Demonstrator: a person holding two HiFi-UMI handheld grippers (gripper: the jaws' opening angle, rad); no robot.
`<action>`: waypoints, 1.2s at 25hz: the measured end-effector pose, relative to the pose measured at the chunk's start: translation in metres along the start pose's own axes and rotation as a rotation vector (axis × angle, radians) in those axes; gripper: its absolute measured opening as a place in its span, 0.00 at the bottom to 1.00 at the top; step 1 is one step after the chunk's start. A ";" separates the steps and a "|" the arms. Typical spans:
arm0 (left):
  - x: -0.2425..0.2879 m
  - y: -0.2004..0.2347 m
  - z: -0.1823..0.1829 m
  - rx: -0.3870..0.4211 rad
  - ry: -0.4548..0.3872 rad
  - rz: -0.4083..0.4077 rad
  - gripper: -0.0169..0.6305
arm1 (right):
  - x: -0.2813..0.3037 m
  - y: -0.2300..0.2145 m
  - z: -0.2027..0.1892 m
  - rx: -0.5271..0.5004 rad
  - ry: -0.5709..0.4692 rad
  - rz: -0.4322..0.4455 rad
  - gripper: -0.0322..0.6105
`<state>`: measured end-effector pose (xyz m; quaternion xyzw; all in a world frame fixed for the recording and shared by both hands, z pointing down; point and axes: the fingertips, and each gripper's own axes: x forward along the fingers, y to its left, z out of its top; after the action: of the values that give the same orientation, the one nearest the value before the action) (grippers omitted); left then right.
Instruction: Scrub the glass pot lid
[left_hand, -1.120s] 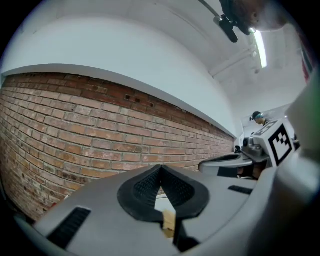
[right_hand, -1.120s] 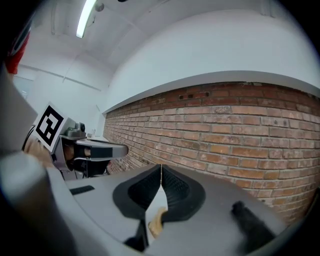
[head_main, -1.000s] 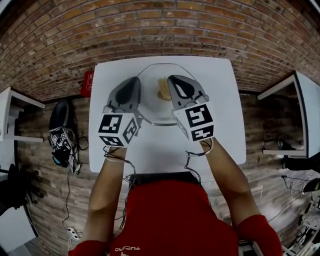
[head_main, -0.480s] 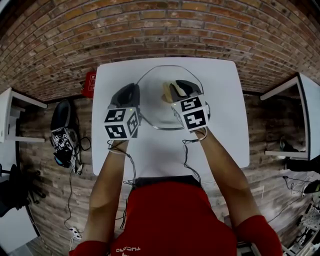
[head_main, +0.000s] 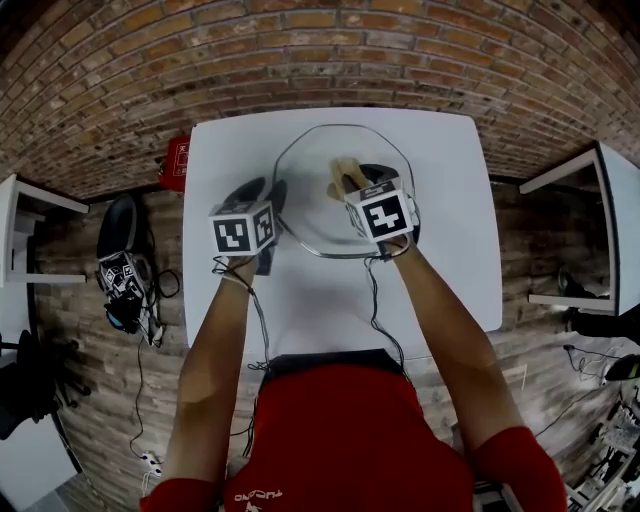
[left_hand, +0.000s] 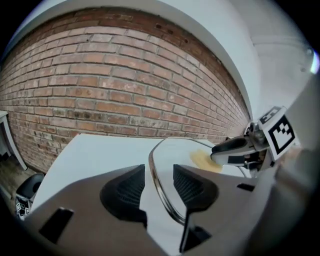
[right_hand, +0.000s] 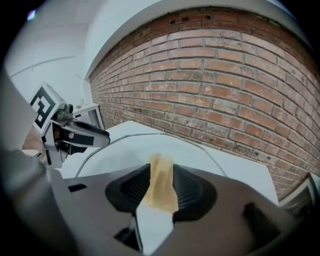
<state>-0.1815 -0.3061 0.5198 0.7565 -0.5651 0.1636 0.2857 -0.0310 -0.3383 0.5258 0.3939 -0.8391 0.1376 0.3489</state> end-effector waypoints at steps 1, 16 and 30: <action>0.002 0.003 -0.004 -0.015 0.019 -0.006 0.28 | 0.003 0.001 -0.001 0.001 0.012 0.000 0.26; 0.017 0.007 -0.021 -0.094 0.094 -0.076 0.20 | 0.012 -0.001 -0.008 0.078 0.075 -0.046 0.13; 0.015 0.007 -0.020 -0.105 0.079 -0.046 0.19 | 0.047 0.011 0.066 0.070 -0.035 -0.036 0.13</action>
<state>-0.1824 -0.3062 0.5457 0.7463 -0.5436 0.1570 0.3507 -0.0919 -0.3913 0.5116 0.4232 -0.8327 0.1536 0.3224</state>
